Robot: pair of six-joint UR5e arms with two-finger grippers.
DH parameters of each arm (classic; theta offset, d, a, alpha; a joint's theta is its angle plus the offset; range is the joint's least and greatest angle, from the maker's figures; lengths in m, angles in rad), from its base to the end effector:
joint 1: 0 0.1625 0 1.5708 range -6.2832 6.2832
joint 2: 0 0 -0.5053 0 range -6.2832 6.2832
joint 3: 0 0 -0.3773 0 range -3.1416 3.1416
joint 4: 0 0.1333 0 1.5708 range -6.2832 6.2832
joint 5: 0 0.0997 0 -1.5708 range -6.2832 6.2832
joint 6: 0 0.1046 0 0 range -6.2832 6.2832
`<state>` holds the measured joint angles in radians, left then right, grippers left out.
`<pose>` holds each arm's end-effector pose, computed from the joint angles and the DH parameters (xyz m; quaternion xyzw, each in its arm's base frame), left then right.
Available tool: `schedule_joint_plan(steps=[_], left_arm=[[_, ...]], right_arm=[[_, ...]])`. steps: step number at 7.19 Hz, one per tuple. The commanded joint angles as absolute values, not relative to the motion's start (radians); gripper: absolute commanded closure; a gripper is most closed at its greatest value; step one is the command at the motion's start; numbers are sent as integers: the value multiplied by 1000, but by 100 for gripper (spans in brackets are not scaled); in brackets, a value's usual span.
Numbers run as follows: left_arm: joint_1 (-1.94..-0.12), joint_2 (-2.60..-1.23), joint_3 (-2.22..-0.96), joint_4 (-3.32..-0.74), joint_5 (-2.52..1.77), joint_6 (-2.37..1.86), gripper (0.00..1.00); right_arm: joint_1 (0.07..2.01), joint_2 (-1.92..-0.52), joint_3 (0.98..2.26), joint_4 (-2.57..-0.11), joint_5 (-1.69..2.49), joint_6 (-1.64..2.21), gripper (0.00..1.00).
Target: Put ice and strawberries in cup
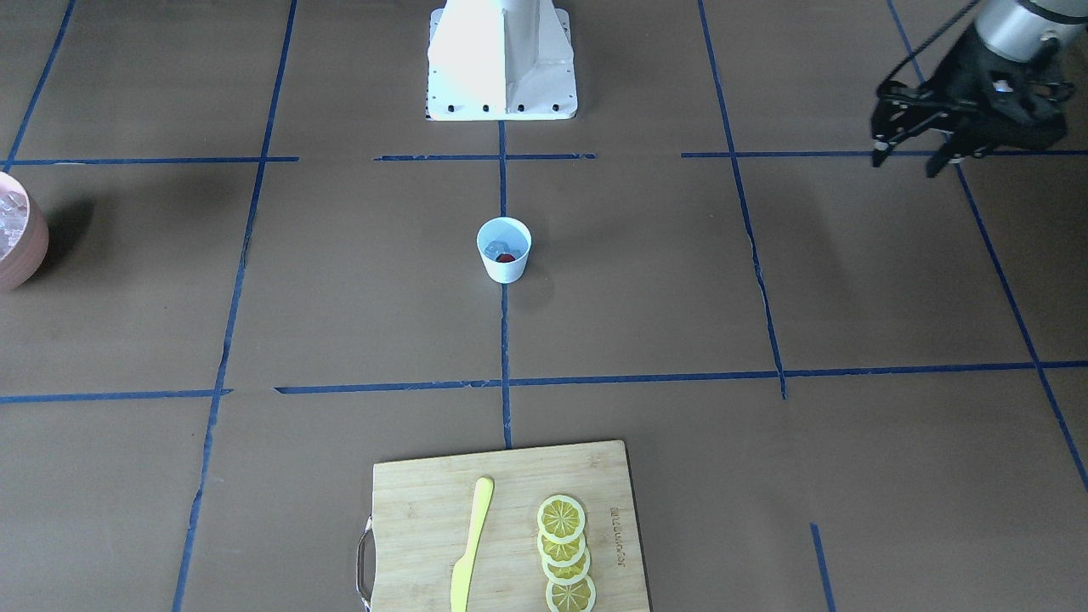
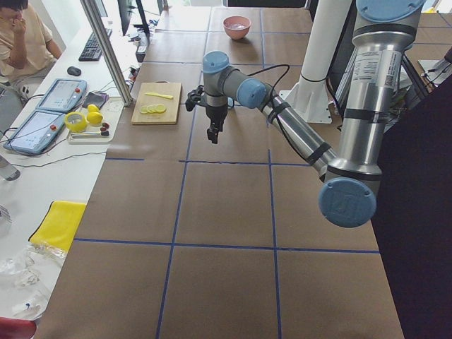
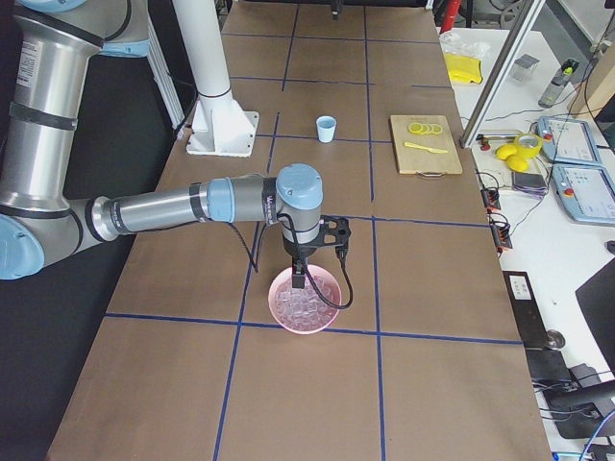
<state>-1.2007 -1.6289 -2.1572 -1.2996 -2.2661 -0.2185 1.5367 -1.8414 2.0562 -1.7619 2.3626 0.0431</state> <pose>0.1021 -0.4464 0.4787 0.0699 0.3710 0.1330 0.9164 0.0474 -0.3368 0.6401 -0.0040 -0.3857 -0.0004 0.9226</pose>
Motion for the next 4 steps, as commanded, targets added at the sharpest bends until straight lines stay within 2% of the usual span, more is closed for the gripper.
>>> schedule_joint_plan(steps=[1, 2, 3, 4], left_arm=[[-1465, -1589, -1850, -1278, -2317, 269, 31], [-1562, -1636, -1721, -1275, -2382, 382, 30], [-1580, -1656, -1673, -1273, -2385, 387, 24], [-1591, -1654, -1674, -1266, -2388, 385, 10]], right_arm=[[1559, -1835, 2005, -1787, 2359, -32, 0], [1559, -1830, 1993, -1784, 2358, -43, 0], [1560, -1822, 1993, -1786, 2356, -57, 0], [1562, -1815, 1974, -1784, 2355, -57, 0]])
